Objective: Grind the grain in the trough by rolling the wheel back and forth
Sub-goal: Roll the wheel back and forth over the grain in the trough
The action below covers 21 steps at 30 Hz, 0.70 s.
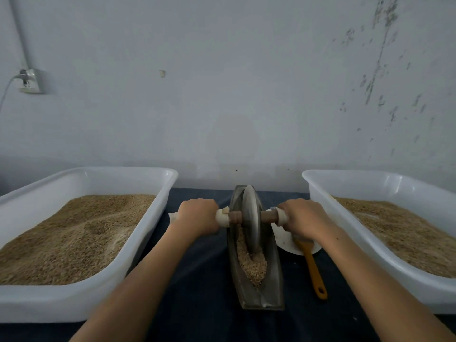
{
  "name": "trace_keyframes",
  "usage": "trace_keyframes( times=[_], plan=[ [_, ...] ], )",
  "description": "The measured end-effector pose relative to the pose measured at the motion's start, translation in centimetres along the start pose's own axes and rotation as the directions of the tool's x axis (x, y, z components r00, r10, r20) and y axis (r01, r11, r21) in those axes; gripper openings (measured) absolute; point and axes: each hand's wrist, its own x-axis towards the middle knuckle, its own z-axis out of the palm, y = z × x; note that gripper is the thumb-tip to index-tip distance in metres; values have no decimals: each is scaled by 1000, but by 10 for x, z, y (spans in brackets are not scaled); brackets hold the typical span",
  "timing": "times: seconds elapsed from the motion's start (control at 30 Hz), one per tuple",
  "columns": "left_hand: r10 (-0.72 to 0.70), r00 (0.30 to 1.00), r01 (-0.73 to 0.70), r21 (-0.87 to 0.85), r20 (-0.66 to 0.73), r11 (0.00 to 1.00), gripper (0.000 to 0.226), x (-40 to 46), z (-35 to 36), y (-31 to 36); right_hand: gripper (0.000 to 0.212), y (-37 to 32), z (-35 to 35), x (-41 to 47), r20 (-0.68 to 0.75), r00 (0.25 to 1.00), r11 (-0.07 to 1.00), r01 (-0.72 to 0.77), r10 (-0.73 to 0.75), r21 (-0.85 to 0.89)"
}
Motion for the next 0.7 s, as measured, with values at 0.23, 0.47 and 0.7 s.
trace_keyframes(
  times=[0.23, 0.47, 0.7],
  plan=[
    [-5, 998, 7, 33, -55, 999, 20, -1, 3, 0, 9, -1, 5, -1, -86, 996, 1000, 19, -19, 0],
    [47, 989, -51, 22, 143, 998, 38, -1, -10, 0, 18, 5, -14, 0, 332, 943, 995, -52, 22, 82],
    [60, 991, -64, 29, 122, 998, 35, -1, -10, 1, 18, 6, -16, -2, 412, 911, 985, -93, 26, 145]
  ],
)
